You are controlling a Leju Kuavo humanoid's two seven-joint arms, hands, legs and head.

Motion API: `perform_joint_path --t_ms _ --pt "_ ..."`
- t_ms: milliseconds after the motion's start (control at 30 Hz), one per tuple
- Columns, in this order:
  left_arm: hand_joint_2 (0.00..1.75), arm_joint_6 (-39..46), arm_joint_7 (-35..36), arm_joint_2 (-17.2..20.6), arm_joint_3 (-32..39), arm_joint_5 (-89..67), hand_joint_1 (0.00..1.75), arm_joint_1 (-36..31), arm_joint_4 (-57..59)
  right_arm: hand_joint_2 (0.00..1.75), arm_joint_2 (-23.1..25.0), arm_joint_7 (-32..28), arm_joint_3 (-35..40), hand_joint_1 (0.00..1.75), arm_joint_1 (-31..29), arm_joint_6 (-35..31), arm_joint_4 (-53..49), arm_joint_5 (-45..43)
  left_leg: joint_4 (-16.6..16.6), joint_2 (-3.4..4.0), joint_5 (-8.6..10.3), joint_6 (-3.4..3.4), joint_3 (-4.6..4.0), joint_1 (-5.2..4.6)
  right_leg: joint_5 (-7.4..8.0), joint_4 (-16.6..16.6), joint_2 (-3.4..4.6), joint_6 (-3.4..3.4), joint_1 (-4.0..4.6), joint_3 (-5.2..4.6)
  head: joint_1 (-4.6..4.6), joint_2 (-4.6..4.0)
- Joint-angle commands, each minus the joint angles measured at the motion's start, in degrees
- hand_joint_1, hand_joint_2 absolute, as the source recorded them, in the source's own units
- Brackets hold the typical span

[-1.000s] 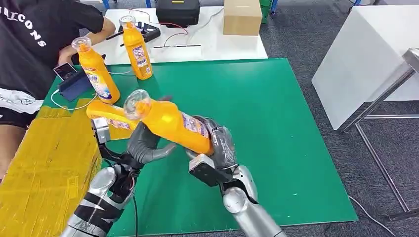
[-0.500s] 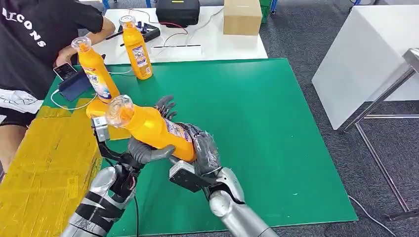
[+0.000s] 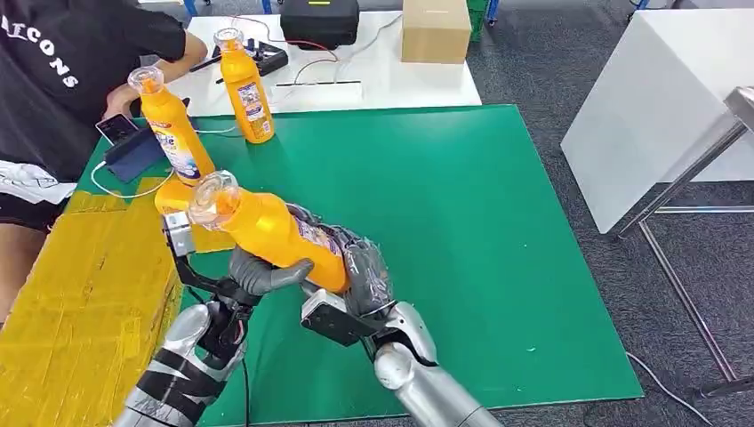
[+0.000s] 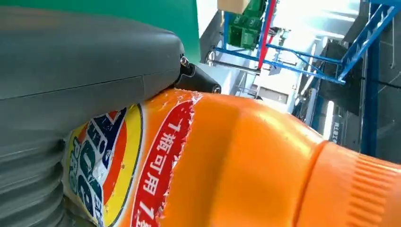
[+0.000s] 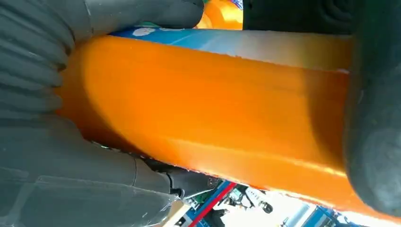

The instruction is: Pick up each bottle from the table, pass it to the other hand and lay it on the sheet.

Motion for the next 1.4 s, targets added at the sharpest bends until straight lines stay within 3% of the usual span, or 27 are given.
perform_joint_path --t_ms 33,200,233,267,300,467,567,633,800,867,900,933,967,1000,1067,1133,1233,1400 --pt "1.75 0.58 0.08 -1.38 1.81 0.75 1.75 -3.0 2.02 1.75 -1.18 -0.28 2.82 1.71 -0.52 0.04 4.14 0.1 -0.01 -0.08 -0.08 -0.08 0.21 0.1 -0.08 -0.08 -0.12 -0.02 0.1 0.29 0.0 0.0" --pt "1.75 0.81 0.02 -1.42 1.99 0.89 1.75 -2.92 1.89 1.75 -1.21 -0.3 2.67 1.69 -0.39 0.01 3.91 -0.07 -0.02 -0.08 -0.02 -0.05 0.09 0.05 -0.03 -0.06 -0.11 -0.01 0.05 0.13 0.0 0.0" --pt "1.75 1.65 -0.25 -1.56 2.39 1.09 1.75 -2.73 1.62 1.75 -1.17 -0.45 2.1 1.17 0.03 -0.26 3.35 -0.75 0.0 -0.11 -0.08 -0.09 0.21 0.11 -0.09 -0.07 -0.15 -0.03 0.11 0.29 0.0 0.0" --pt "1.75 2.78 -0.5 -1.53 2.67 0.91 1.75 -2.49 1.11 1.75 -1.33 -0.81 1.58 0.05 0.6 -0.22 2.35 -1.63 -0.02 -0.11 -0.04 -0.07 0.15 0.07 -0.06 -0.06 -0.15 -0.02 0.07 0.21 0.0 0.0" --pt "1.75 3.92 -0.73 -1.06 2.98 0.42 1.75 -2.26 0.48 1.75 -1.82 -0.8 1.08 0.0 1.34 0.21 0.69 -2.75 -0.02 -0.08 -0.02 -0.05 0.09 0.06 -0.03 -0.06 -0.11 -0.02 0.06 0.14 0.0 0.0" --pt "1.75 17.6 -4.81 1.36 7.7 -11.87 1.75 -1.59 -2.93 1.75 -6.11 -0.62 -2.45 0.0 5.9 1.49 -12.36 -7.45 0.01 -0.07 -0.06 -0.07 0.09 0.08 -0.05 -0.04 -0.11 -0.02 0.08 0.14 -0.02 0.0" --pt "1.75 35.22 -7.41 2.62 10.92 -34.04 1.75 -0.86 -4.76 1.75 -8.92 -0.76 -6.19 0.0 9.68 1.86 -22.85 -8.25 0.06 -0.08 -0.15 -0.1 0.2 0.14 -0.13 -0.04 -0.13 -0.02 0.14 0.3 0.02 0.02" --pt "1.75 45.25 -4.77 3.04 11.82 -50.23 1.75 -0.86 -3.86 1.75 -9.75 -0.87 -7.7 0.0 11.0 2.23 -26.61 -8.12 0.03 -0.07 -0.1 -0.08 0.11 0.08 -0.1 -0.02 -0.11 -0.02 0.09 0.18 0.0 0.0" --pt "1.75 46.33 -3.91 2.62 12.75 -54.48 1.75 -0.7 -3.62 1.75 -9.83 -0.57 -8.43 0.0 11.57 2.64 -27.98 -7.74 -0.01 -0.06 -0.04 -0.04 0.03 0.02 -0.04 -0.03 -0.07 0.0 0.02 0.08 -0.02 0.0" --pt "1.75 51.15 0.2 3.0 12.75 -68.3 1.75 -1.19 -1.5 1.75 -9.67 -0.89 -9.1 0.0 11.8 2.4 -28.53 -7.53 -0.01 -0.13 -0.06 -0.06 0.11 0.03 -0.08 -0.03 -0.15 -0.01 0.03 0.18 0.02 0.0" --pt "1.75 52.22 4.83 2.63 15.43 -84.91 1.75 -0.72 -1.95 1.75 -9.97 -1.03 -9.43 0.0 11.96 2.35 -29.45 -7.56 0.02 -0.12 -0.1 -0.09 0.19 0.08 -0.11 -0.04 -0.15 -0.02 0.08 0.27 0.0 0.0" --pt "1.75 52.22 10.94 2.34 17.91 -103.34 1.75 -0.18 -2.41 1.75 -10.24 -1.07 -9.88 0.0 12.29 2.27 -30.31 -7.57 0.01 -0.06 -0.1 -0.09 0.17 0.08 -0.08 -0.05 -0.08 -0.03 0.08 0.24 0.02 0.0" --pt "1.75 52.22 16.73 4.79 16.66 -112.12 1.75 -0.57 -0.58 1.75 -10.48 -1.07 -10.08 0.0 12.41 2.32 -30.74 -7.58 -0.02 0.0 -0.06 -0.07 0.11 0.04 -0.04 -0.05 -0.03 -0.02 0.04 0.15 0.0 0.0" --pt "1.75 47.82 29.36 16.19 4.0 -112.12 1.75 -4.23 3.93 1.75 -10.74 -1.01 -10.46 0.0 12.43 2.17 -31.23 -7.5 -0.05 0.02 -0.04 -0.06 0.1 0.0 -0.03 -0.05 0.0 -0.02 0.0 0.11 0.0 0.0" --pt "1.75 39.29 40.88 20.57 -11.37 -112.12 1.75 -11.23 14.18 1.75 -10.71 -0.23 -11.58 0.0 12.35 2.56 -32.77 -6.87 -0.04 -0.13 -0.08 -0.19 0.3 0.12 -0.13 -0.03 -0.17 -0.11 0.12 0.35 0.0 0.0" --pt "1.75 35.08 36.9 18.42 -9.62 -112.12 1.75 -13.57 21.47 1.75 -10.39 0.45 -12.56 0.0 12.49 3.3 -34.2 -6.3 -0.02 -0.43 0.02 -0.13 0.18 0.08 -0.11 -0.03 -0.46 -0.07 0.09 0.29 0.07 0.0" --pt "1.75 29.64 30.41 15.92 -5.78 -111.41 1.75 -15.4 27.61 1.75 -10.06 1.01 -14.04 0.0 13.19 3.95 -36.27 -5.37 -0.02 -0.1 -0.05 -0.21 0.35 0.13 -0.08 -0.04 -0.15 -0.12 0.14 0.31 0.0 0.0" --pt "1.75 26.83 27.93 14.15 -4.47 -112.09 1.75 -15.97 31.22 1.75 -9.76 1.14 -14.8 0.0 13.34 4.5 -36.19 -5.04 0.04 -0.09 -0.03 -0.21 0.25 0.2 -0.11 -0.02 -0.08 -0.02 0.2 0.28 0.02 0.0"
